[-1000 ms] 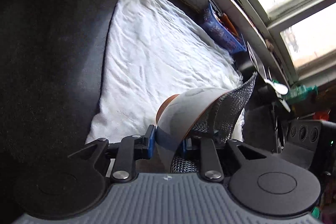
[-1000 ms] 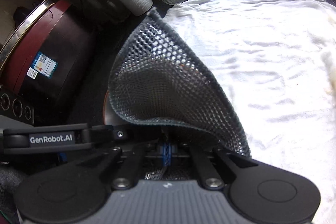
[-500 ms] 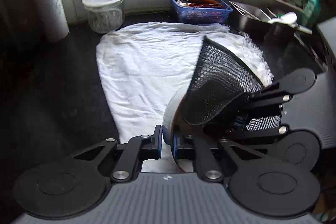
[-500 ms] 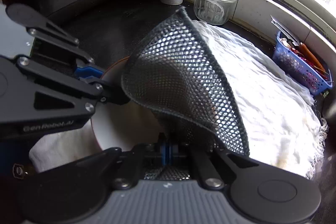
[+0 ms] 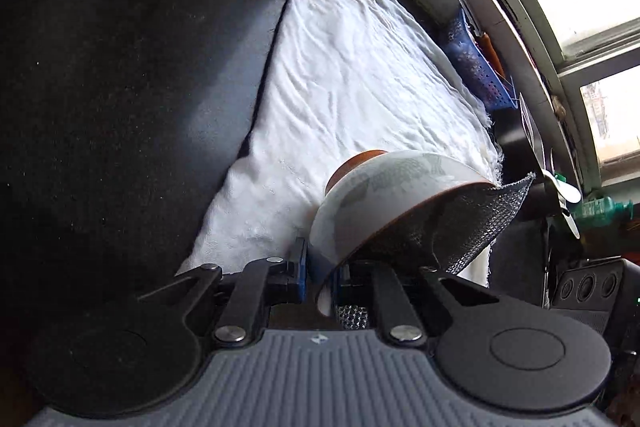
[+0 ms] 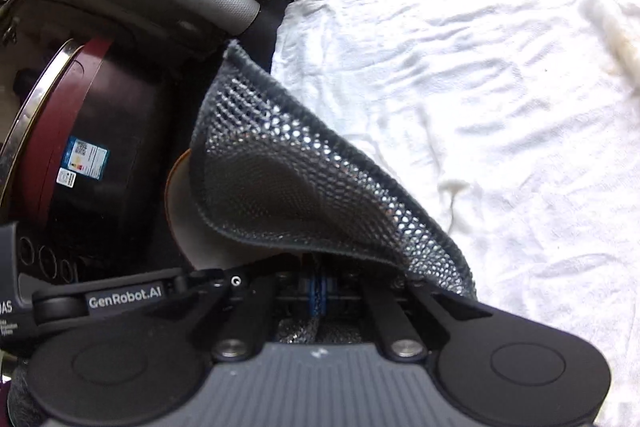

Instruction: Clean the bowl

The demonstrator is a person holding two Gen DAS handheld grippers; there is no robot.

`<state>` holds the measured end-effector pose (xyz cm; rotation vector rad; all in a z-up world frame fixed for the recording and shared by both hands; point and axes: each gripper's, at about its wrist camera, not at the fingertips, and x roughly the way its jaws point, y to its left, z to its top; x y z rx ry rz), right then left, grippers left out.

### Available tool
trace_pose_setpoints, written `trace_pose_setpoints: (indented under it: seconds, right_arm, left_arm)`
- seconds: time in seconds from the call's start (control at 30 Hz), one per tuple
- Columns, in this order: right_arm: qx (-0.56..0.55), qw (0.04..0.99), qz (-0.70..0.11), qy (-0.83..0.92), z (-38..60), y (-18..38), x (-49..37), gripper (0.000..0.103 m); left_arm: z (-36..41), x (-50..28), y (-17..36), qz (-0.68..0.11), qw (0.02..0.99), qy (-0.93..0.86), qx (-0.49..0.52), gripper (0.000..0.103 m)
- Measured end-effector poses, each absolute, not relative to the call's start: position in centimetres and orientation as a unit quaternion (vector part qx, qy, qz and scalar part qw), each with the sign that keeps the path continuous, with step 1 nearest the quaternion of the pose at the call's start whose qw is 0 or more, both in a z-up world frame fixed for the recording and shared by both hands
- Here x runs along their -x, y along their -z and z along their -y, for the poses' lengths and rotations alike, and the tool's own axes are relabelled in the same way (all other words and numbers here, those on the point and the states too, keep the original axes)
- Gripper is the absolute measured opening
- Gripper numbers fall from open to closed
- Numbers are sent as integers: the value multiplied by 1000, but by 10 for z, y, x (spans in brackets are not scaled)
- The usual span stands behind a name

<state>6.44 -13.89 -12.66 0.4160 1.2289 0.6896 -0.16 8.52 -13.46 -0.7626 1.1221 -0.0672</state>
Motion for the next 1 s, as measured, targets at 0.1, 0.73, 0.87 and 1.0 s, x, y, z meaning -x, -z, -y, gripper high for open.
trace_pose_setpoints:
  seconds: [0.1,0.73,0.87,1.0]
  right_arm:
    - [-159,753,-554,-318,132,121,-66,0]
    - [53,821,-486,-296,119,97,-60,2]
    - [92,825,-472,-297,126,94,-49,2]
    - [80,826,-474,-294,129,99,-55,2]
  left_arm:
    - [-67,-2,121,-508,822,66,247,10]
    - [2,-23,87,-470,875,101,-55,25]
    - [14,-20,82,-446,881,114,-110,11]
    - [-10,-22,87,-465,878,113,16,10]
